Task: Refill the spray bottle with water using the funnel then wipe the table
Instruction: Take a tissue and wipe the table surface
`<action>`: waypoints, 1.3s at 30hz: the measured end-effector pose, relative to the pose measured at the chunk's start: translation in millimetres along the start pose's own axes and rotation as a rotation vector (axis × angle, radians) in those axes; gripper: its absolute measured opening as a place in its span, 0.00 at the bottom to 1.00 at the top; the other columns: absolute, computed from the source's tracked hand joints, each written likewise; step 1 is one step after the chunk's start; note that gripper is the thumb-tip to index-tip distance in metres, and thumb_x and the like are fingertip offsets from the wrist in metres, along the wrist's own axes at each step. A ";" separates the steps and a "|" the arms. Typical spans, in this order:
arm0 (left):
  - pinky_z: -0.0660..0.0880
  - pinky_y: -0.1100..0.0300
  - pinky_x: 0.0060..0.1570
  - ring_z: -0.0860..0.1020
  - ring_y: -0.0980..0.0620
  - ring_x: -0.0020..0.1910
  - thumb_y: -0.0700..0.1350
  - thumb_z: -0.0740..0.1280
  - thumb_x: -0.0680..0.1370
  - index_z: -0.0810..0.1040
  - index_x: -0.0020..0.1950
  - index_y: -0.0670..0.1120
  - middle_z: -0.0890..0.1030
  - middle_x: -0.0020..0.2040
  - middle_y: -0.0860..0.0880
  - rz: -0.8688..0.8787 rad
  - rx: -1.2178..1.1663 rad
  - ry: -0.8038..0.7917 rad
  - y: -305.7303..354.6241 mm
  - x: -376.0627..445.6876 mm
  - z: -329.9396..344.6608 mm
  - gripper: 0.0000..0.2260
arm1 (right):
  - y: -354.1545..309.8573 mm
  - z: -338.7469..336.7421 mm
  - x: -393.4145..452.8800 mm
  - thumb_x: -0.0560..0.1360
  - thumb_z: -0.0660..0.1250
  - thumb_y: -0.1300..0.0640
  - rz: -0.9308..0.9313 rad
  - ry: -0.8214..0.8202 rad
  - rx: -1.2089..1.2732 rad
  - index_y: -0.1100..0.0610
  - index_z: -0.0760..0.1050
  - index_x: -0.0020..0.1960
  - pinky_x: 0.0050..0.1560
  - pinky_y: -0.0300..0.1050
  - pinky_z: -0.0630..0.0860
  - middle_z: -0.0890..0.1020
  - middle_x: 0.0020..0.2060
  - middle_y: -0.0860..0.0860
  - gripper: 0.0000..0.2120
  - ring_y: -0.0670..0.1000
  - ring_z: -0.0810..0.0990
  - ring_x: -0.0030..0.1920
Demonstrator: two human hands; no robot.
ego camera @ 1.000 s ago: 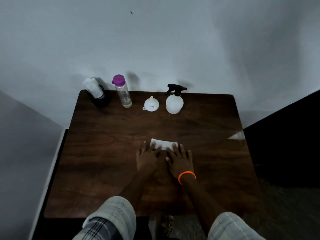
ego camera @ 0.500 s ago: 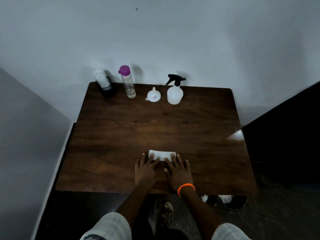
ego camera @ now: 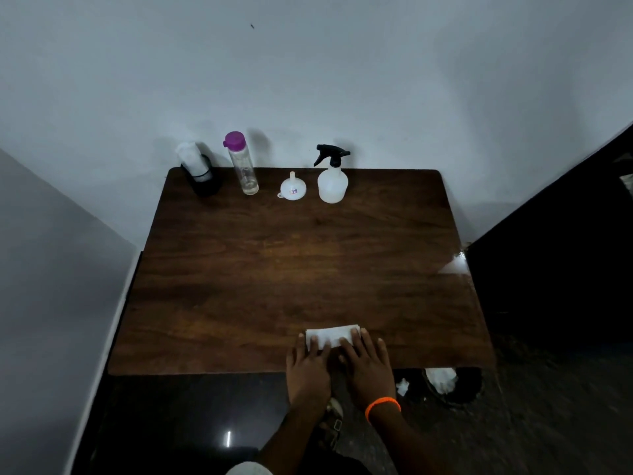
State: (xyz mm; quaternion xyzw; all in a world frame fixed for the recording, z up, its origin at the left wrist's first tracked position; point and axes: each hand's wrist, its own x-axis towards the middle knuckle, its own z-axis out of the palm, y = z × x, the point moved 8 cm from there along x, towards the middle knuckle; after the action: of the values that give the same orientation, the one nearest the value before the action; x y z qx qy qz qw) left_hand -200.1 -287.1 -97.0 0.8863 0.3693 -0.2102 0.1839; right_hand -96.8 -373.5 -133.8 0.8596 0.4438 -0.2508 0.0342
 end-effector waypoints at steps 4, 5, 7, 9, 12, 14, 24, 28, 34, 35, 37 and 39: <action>0.48 0.42 0.76 0.44 0.41 0.80 0.56 0.56 0.81 0.55 0.80 0.57 0.53 0.82 0.48 0.048 0.030 -0.020 10.7 16.3 -3.2 0.27 | 13.6 -4.1 3.0 0.84 0.40 0.44 0.081 0.026 0.038 0.50 0.72 0.72 0.74 0.57 0.48 0.73 0.73 0.54 0.28 0.56 0.70 0.74; 0.48 0.42 0.76 0.45 0.42 0.80 0.55 0.56 0.81 0.55 0.80 0.57 0.53 0.82 0.49 0.056 0.032 -0.014 11.7 20.7 -6.5 0.27 | 16.2 -8.0 4.4 0.84 0.42 0.45 0.100 0.045 0.030 0.50 0.70 0.74 0.74 0.58 0.50 0.72 0.73 0.54 0.27 0.55 0.69 0.74; 0.49 0.42 0.75 0.46 0.42 0.80 0.55 0.55 0.81 0.58 0.79 0.59 0.56 0.81 0.51 0.062 0.020 -0.002 11.1 30.2 -16.0 0.25 | 18.3 -15.1 9.8 0.81 0.51 0.45 0.108 0.059 0.014 0.49 0.67 0.77 0.72 0.59 0.54 0.72 0.74 0.53 0.25 0.55 0.69 0.75; 0.50 0.43 0.75 0.47 0.42 0.80 0.56 0.55 0.81 0.60 0.78 0.60 0.58 0.81 0.53 0.063 -0.001 0.000 10.0 41.9 -25.3 0.24 | 21.0 -19.3 20.8 0.80 0.54 0.44 0.110 0.045 0.017 0.47 0.65 0.77 0.71 0.60 0.55 0.72 0.74 0.52 0.26 0.55 0.69 0.75; 0.46 0.42 0.76 0.47 0.41 0.80 0.59 0.55 0.80 0.61 0.78 0.60 0.58 0.80 0.54 0.088 0.019 -0.004 11.3 61.6 -40.9 0.25 | 24.8 -27.6 40.2 0.80 0.54 0.43 0.120 0.024 0.026 0.46 0.67 0.76 0.71 0.60 0.56 0.74 0.72 0.52 0.25 0.55 0.70 0.74; 0.46 0.42 0.76 0.47 0.41 0.80 0.61 0.54 0.80 0.62 0.77 0.60 0.58 0.80 0.54 0.100 0.013 -0.007 12.1 77.7 -53.1 0.25 | 25.5 -35.9 55.0 0.79 0.53 0.42 0.127 0.018 0.043 0.46 0.69 0.75 0.70 0.60 0.56 0.76 0.71 0.51 0.25 0.55 0.72 0.73; 0.49 0.44 0.76 0.45 0.41 0.80 0.56 0.51 0.83 0.59 0.79 0.60 0.54 0.81 0.54 0.105 -0.002 -0.005 12.1 143.4 -120.5 0.23 | 28.3 -86.4 137.0 0.76 0.32 0.35 0.122 0.072 0.057 0.40 0.44 0.81 0.76 0.57 0.38 0.48 0.81 0.46 0.34 0.51 0.44 0.81; 0.47 0.42 0.77 0.43 0.41 0.80 0.56 0.52 0.83 0.55 0.79 0.61 0.51 0.82 0.54 0.108 0.011 -0.005 8.0 180.0 -132.0 0.24 | 28.8 -110.1 170.0 0.77 0.34 0.35 0.127 0.106 0.066 0.40 0.44 0.81 0.78 0.58 0.41 0.48 0.81 0.46 0.33 0.51 0.43 0.81; 0.45 0.41 0.77 0.43 0.40 0.80 0.60 0.52 0.81 0.56 0.79 0.61 0.52 0.82 0.52 0.120 0.020 0.039 7.4 239.2 -156.9 0.25 | 34.6 -138.1 230.2 0.83 0.46 0.38 0.120 0.134 0.066 0.40 0.46 0.81 0.78 0.59 0.42 0.49 0.82 0.47 0.28 0.51 0.44 0.81; 0.45 0.41 0.77 0.43 0.40 0.80 0.60 0.52 0.82 0.56 0.79 0.61 0.52 0.82 0.52 0.119 0.027 0.042 7.3 247.5 -161.3 0.25 | 35.9 -141.9 239.3 0.83 0.46 0.38 0.117 0.134 0.066 0.40 0.46 0.81 0.78 0.59 0.42 0.49 0.81 0.47 0.28 0.52 0.44 0.81; 0.45 0.40 0.77 0.43 0.40 0.80 0.60 0.53 0.82 0.56 0.79 0.61 0.52 0.82 0.52 0.114 0.025 0.062 8.7 262.1 -169.3 0.25 | 40.5 -149.7 254.8 0.83 0.46 0.37 0.114 0.141 0.068 0.40 0.46 0.81 0.79 0.59 0.42 0.49 0.81 0.46 0.28 0.52 0.43 0.81; 0.45 0.40 0.77 0.43 0.40 0.80 0.59 0.53 0.82 0.55 0.79 0.61 0.51 0.82 0.51 0.102 0.016 0.075 13.0 274.5 -175.1 0.25 | 47.7 -156.9 268.7 0.83 0.46 0.37 0.117 0.149 0.077 0.39 0.47 0.81 0.79 0.60 0.42 0.49 0.81 0.45 0.27 0.52 0.43 0.81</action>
State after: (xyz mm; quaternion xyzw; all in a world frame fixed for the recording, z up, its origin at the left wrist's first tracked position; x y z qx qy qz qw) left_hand 26.2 -53.0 -86.6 0.9128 0.3286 -0.1700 0.1732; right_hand 132.3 -157.7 -128.8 0.9010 0.3842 -0.2005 -0.0174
